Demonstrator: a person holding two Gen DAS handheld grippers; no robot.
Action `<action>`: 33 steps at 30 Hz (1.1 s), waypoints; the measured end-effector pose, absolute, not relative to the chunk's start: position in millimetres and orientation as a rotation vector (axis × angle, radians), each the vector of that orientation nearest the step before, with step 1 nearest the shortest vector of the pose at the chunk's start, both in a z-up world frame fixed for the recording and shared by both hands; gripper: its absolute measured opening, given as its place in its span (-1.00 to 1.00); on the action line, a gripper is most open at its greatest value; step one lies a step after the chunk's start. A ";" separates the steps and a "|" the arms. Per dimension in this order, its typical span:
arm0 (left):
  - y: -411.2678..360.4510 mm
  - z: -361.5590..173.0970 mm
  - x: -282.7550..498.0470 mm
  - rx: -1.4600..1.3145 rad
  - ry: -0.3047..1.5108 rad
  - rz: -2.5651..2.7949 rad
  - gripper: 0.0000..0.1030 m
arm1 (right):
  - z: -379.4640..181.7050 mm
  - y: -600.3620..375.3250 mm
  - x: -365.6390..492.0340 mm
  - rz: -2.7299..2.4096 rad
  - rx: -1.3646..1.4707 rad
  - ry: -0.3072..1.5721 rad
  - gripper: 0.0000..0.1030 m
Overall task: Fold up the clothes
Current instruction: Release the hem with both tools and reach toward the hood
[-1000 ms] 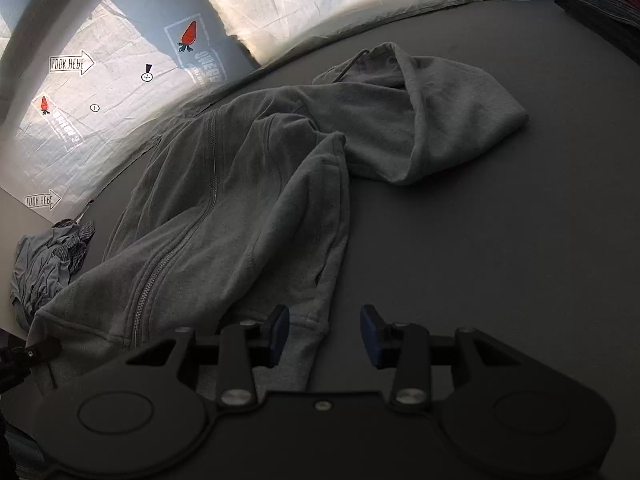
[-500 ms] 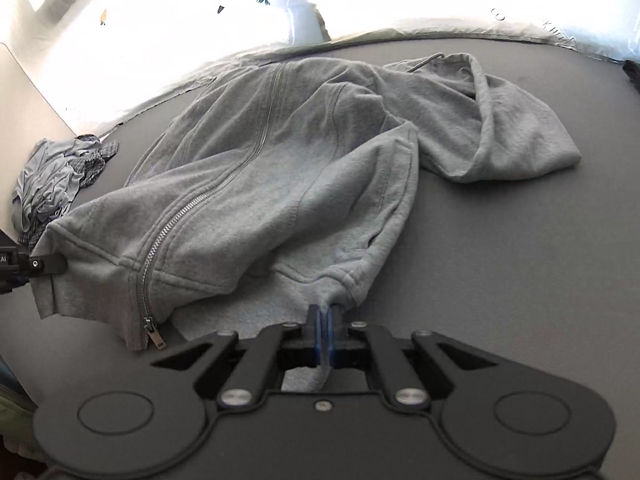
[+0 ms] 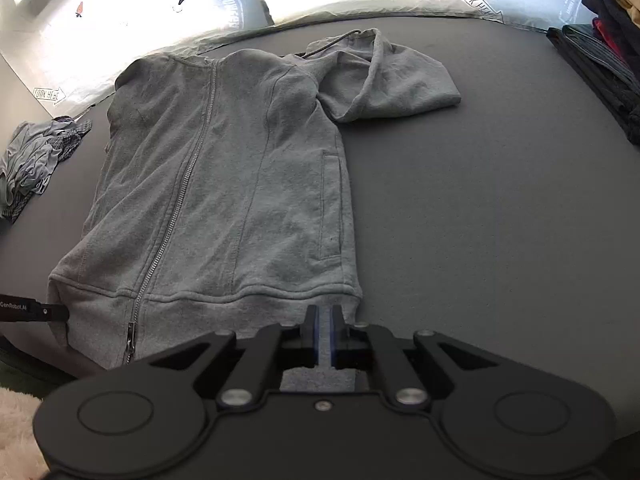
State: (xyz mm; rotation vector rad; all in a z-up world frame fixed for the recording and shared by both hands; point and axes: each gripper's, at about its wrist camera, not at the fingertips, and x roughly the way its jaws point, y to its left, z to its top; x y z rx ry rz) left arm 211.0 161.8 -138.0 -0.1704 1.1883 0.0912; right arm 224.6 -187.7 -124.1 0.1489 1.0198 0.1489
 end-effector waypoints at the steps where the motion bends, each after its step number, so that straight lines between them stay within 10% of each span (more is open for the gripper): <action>1: 164.0 -133.0 212.7 -0.162 1.165 0.099 -0.31 | -121.5 -189.2 227.7 0.130 0.147 1.000 -0.60; 13: 153.8 -116.8 261.3 -0.065 1.171 0.084 0.14 | -107.3 -197.0 304.3 0.042 0.082 0.896 0.01; 18: 154.2 -89.6 301.0 -0.065 1.118 0.054 0.63 | -106.8 -197.1 343.6 0.052 0.046 0.878 0.18; 33: 86.5 -147.3 495.9 0.022 1.213 0.008 0.76 | -141.1 -233.2 561.2 -0.009 -0.073 0.841 0.34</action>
